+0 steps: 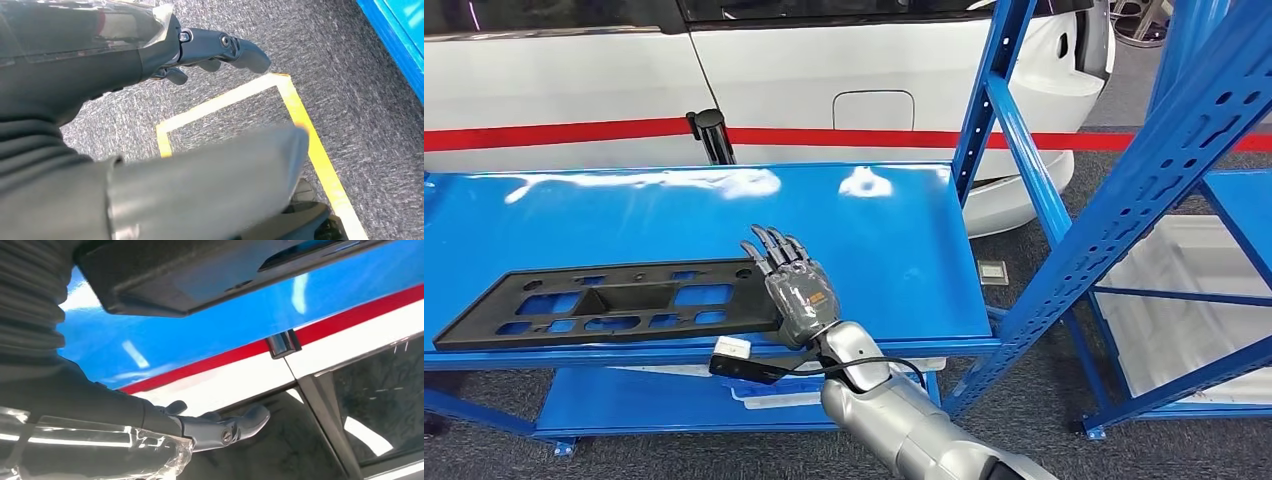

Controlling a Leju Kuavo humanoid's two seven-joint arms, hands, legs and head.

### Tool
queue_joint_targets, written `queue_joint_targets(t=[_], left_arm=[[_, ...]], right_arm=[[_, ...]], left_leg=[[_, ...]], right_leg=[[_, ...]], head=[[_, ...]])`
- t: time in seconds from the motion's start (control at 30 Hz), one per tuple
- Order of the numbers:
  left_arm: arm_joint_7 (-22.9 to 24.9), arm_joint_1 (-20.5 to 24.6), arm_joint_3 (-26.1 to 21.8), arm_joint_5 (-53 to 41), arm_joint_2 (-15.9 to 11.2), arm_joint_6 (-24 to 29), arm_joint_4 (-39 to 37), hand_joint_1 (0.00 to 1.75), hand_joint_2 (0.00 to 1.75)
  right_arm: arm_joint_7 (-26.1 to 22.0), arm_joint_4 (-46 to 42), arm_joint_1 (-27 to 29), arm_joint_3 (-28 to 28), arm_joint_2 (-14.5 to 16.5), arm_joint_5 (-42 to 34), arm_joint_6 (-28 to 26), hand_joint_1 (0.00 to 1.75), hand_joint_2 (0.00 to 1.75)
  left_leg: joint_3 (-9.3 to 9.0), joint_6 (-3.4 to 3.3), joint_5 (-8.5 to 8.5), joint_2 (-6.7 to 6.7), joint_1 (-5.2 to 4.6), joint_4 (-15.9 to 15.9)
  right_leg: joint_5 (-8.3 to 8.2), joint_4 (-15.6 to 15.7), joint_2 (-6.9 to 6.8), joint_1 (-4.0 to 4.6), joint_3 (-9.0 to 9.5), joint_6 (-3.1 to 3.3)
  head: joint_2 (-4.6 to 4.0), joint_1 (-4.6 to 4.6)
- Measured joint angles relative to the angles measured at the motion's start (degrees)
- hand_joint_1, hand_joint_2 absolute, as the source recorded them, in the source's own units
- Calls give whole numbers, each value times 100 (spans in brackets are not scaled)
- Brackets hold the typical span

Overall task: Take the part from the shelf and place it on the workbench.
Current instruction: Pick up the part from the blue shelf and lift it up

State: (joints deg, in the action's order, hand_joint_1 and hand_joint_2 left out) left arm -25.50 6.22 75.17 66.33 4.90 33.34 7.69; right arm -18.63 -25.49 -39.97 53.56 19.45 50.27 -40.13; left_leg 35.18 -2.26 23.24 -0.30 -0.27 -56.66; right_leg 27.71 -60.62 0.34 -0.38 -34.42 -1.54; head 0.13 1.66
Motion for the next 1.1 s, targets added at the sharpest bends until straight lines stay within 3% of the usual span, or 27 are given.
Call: queue_joint_targets(t=[0.07, 0.17, 0.2, 0.3, 0.37, 0.4, 0.43, 0.5, 0.57, 0.67, 0.7, 0.77, 0.83, 0.87, 0.9, 0.97, 1.03, 1.1], left_arm=[[7, -4, 1, 9, 3, -4, 0, 0, 175], [22, -12, 4, 14, 7, 4, -1, 0, 175], [31, -13, 6, 10, 7, 8, -2, 0, 175], [72, -20, 29, -11, 3, 16, -2, 0, 175], [91, -33, 60, -20, 1, 16, -2, 0, 175], [96, -37, 74, -21, -1, 15, -2, 0, 175], [99, -38, 85, -21, -3, 13, -2, 0, 175], [102, -33, 98, -17, -5, 1, -2, 0, 175], [105, -28, 104, -8, -3, -14, -2, 0, 175], [121, -29, 107, 10, -2, -25, -2, 0, 175], [125, -28, 108, 17, -2, -26, -2, 0, 175], [131, -24, 109, 23, 0, -30, -2, 0, 175], [141, -23, 115, 28, 1, -36, -2, 0, 175], [151, -25, 120, 30, 2, -39, -2, 0, 175], [168, -26, 127, 32, 2, -42, -2, 0, 175], [219, -25, 140, 32, 7, -51, -2, 0, 175], [266, -21, 148, 47, 19, -61, -2, 0, 175], [300, -18, 151, 75, 30, -63, -2, 0, 175]], right_arm=[[-9, 0, -20, 98, 4, -187, 0, 0, 175], [2, -3, -58, 251, 9, -283, -1, 0, 175], [11, -4, -72, 299, 10, -259, -2, 0, 175], [54, -8, -94, 423, 10, -118, -1, 0, 175], [64, -20, -70, 457, 9, -2, 0, 0, 175], [58, -33, -55, 460, 9, 57, 0, 0, 175], [46, -57, -42, 460, 9, 115, -1, 0, 175], [13, -113, -32, 457, 10, 215, -2, 0, 175], [-25, -163, -23, 448, 10, 286, -2, 0, 175], [-91, -240, 22, 417, 9, 308, -2, 0, 175], [-104, -269, 34, 403, 8, 305, -2, 0, 175], [-111, -319, 61, 383, 4, 304, -2, 0, 175], [-112, -340, 118, 365, 1, 294, -2, 0, 175], [-116, -346, 159, 351, 1, 286, -2, 0, 175], [-120, -358, 199, 337, 1, 297, -2, 0, 175], [-117, -394, 258, 323, 3, 382, -2, 0, 175], [-102, -442, 311, 323, 5, 461, -2, 0, 175], [-99, -483, 380, 326, 7, 429, -2, 0, 175]], left_leg=[[20, 55, 39, -5, -7, -55], [38, 146, 81, 1, 22, -104], [82, 187, 165, 3, 35, -214], [508, 305, 686, 8, 95, -1143], [765, 357, 845, 11, 139, -1654], [754, 373, 766, 13, 161, -1620], [624, 383, 592, 15, 182, -1358], [210, 392, 244, 17, 205, -567], [-26, 353, 141, 0, 183, -123], [-64, 214, 156, -14, 138, -56], [-89, 159, 144, -10, 136, -30], [-131, 68, 131, 3, 129, 12], [-139, 22, 147, 5, 94, 12], [-143, 11, 155, 3, 77, 11], [-153, 3, 161, -3, 59, 10], [-183, -2, 177, -17, 27, 8], [-205, 23, 205, -26, -8, -3], [-205, 34, 241, -25, -27, -26]], right_leg=[[-118, 263, 1, 10, 126, 77], [-155, 294, 9, -8, 145, 182], [-162, 309, 8, -31, 159, 212], [-166, 323, 1, -63, 174, 247], [-163, 320, -1, -68, 172, 247], [-161, 319, 1, -74, 175, 246], [-156, 318, 5, -84, 181, 239], [-138, 314, 13, -86, 196, 207], [-116, 317, 17, -64, 199, 141], [-89, 329, 13, -62, 209, 17], [-34, 238, 8, -61, 170, 2], [221, -311, -1, -55, -97, 41], [518, -1105, -1, -52, -516, 91], [574, -1341, -1, -49, -652, 85], [534, -1353, -1, -42, -673, 60], [227, -702, -3, -27, -374, 7], [-72, 76, -3, -4, -6, 33], [-179, 346, -1, -7, 131, 75]], head=[[0, 6], [0, 11], [0, 21], [1, 50], [0, 48], [0, 50], [0, 49], [0, 54], [1, 50], [2, 40], [1, 36], [1, 25], [1, 20], [0, 20], [0, 17], [1, 15], [1, 17], [1, 22]])
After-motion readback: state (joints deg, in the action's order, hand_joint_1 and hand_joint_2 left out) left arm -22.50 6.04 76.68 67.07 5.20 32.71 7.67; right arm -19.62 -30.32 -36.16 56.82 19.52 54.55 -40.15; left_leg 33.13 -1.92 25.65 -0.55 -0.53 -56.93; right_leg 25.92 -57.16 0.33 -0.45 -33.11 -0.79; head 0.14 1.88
